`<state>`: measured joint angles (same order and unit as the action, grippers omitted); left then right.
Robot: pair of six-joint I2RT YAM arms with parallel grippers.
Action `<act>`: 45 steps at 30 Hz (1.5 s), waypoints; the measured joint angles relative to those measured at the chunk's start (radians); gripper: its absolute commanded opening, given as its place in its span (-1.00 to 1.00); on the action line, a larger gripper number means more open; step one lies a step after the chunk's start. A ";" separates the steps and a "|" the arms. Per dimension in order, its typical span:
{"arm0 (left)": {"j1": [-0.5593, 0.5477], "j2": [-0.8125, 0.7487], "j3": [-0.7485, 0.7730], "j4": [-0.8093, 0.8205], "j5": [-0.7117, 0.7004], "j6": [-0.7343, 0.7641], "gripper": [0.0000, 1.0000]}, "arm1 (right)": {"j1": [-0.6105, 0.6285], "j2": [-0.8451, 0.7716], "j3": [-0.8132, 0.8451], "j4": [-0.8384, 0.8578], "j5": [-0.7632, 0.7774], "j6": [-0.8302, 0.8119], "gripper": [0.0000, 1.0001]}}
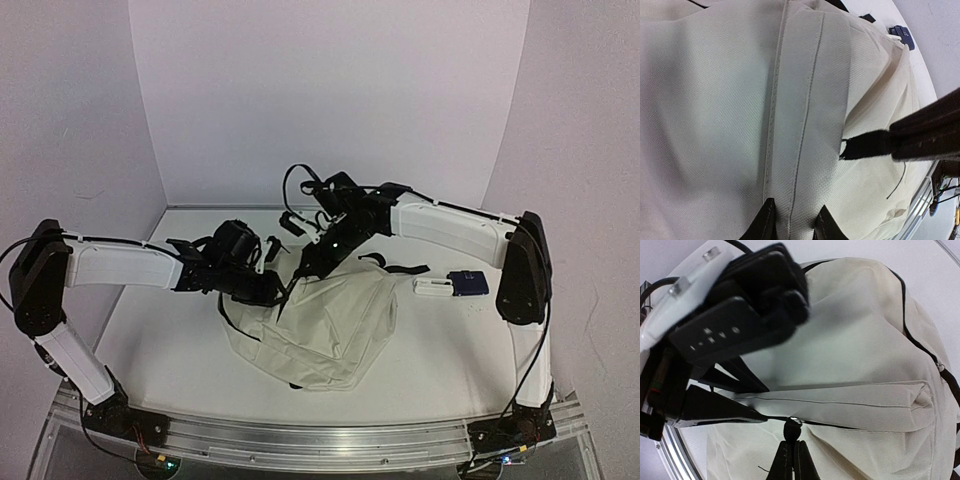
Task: Pack the student bag
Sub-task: Unzip the student bag at the center of the board.
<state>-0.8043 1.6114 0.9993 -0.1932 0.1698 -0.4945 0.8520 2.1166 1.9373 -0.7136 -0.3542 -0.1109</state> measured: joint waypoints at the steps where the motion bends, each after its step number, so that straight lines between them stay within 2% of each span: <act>1: 0.000 0.000 0.000 0.000 -0.003 -0.004 -0.89 | -0.007 0.000 0.000 0.000 0.003 -0.004 -1.00; 3: 0.000 -0.005 -0.001 0.001 -0.009 -0.007 -0.99 | -0.028 0.001 0.000 -0.003 0.017 -0.016 -1.00; 11: -0.001 -0.050 -0.056 0.021 -0.016 -0.031 -1.00 | -0.131 0.077 0.042 -0.008 0.077 -0.073 -1.00; 17: 0.000 -0.073 -0.102 0.072 -0.010 -0.050 -1.00 | -0.185 0.179 0.167 -0.022 0.125 -0.107 -1.00; 26: 0.005 -0.092 -0.156 0.180 0.003 -0.081 -1.00 | -0.194 0.354 0.415 -0.073 0.118 -0.138 -1.00; 33: -0.013 -0.044 -0.158 0.251 0.012 -0.119 -1.00 | -0.195 0.399 0.479 -0.062 0.102 -0.095 -1.00; 34: -0.015 -0.034 -0.158 0.263 0.017 -0.126 -1.00 | -0.196 0.401 0.479 -0.058 0.099 -0.086 -0.97; 38: -0.016 0.012 -0.157 0.330 0.063 -0.173 -0.99 | -0.205 0.400 0.474 -0.040 0.092 -0.061 -0.54; 42: -0.029 0.047 -0.157 0.377 0.124 -0.223 -0.96 | -0.243 0.374 0.402 0.025 0.112 -0.030 0.03; 44: -0.036 0.059 -0.155 0.395 0.153 -0.245 -0.90 | -0.264 0.335 0.335 0.034 0.117 -0.029 0.28; 45: -0.039 0.065 -0.153 0.402 0.167 -0.256 -0.84 | -0.274 0.314 0.306 0.036 0.120 -0.027 0.35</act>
<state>-0.8434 1.6764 0.8467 0.2086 0.3363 -0.7507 0.5785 2.4304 2.2438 -0.6776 -0.2342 -0.1376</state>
